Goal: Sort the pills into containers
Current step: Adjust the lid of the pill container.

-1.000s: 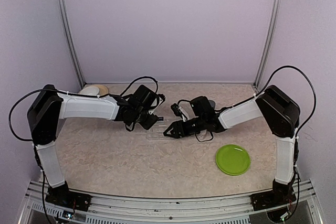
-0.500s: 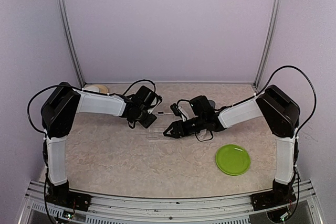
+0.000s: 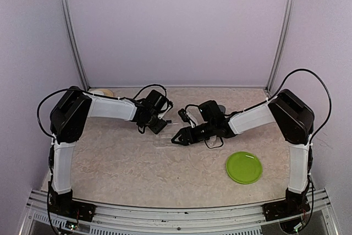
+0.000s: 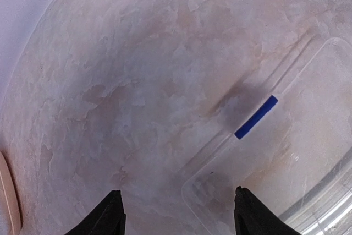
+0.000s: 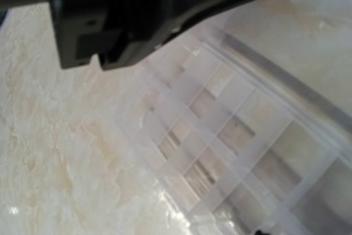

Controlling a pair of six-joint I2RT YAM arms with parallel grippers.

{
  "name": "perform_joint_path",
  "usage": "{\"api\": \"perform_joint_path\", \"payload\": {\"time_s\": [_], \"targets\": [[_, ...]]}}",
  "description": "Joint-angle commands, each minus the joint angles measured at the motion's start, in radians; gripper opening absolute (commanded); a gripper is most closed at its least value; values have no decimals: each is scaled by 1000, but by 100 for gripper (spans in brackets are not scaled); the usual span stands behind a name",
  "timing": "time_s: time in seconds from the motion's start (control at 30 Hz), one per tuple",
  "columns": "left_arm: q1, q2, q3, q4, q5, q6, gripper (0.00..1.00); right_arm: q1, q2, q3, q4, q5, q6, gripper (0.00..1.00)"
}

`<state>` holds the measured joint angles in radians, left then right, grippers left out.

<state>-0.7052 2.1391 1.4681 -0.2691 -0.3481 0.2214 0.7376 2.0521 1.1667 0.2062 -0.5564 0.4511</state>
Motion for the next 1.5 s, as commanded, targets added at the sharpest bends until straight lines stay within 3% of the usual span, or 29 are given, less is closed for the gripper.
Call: {"api": "perform_joint_path", "payload": {"time_s": [0.0, 0.27, 0.73, 1.23, 1.47], "targets": [[17, 40, 42, -31, 22, 18, 67, 11, 11, 14, -36, 17, -18, 60], [21, 84, 89, -59, 40, 18, 66, 11, 3, 12, -39, 21, -20, 61], [21, 22, 72, -27, 39, 15, 66, 9, -18, 39, -46, 26, -22, 63], [-3, -109, 41, -7, 21, 11, 67, 9, -62, 78, -48, 9, -18, 67], [-29, -183, 9, 5, 5, -8, 71, 9, -147, 46, -64, 26, -41, 74]]}}
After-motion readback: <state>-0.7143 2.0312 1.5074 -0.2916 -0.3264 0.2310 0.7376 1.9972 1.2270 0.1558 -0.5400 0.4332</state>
